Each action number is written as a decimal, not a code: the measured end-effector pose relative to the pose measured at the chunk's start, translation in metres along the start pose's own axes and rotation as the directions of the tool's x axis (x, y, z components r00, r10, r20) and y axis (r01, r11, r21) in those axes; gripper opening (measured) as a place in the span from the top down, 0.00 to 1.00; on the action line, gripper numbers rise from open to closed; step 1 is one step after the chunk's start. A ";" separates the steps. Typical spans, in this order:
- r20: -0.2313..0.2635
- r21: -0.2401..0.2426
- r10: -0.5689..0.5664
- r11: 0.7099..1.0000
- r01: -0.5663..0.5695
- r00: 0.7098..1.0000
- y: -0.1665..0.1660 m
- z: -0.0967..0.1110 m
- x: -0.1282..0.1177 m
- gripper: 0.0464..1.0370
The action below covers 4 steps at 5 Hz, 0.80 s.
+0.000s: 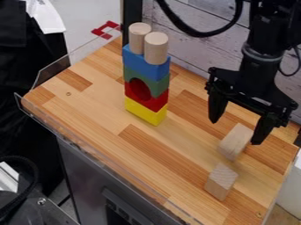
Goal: Put the rectangular block on top of the two cylinders
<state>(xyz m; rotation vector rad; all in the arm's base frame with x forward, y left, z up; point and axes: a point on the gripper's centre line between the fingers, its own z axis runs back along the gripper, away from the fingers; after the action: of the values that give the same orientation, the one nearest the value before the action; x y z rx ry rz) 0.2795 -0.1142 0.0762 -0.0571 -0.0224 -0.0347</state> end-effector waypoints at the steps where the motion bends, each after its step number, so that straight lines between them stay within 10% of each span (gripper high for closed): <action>1: -0.033 0.011 0.003 1.000 -0.003 0.999 0.002 -0.009 -0.004 0.04; 4: -0.082 -0.007 -0.003 1.000 0.002 0.997 -0.003 -0.031 0.008 0.04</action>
<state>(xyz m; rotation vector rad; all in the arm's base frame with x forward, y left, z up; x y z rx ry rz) 0.2885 -0.1190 0.0460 -0.0627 0.0601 -0.0399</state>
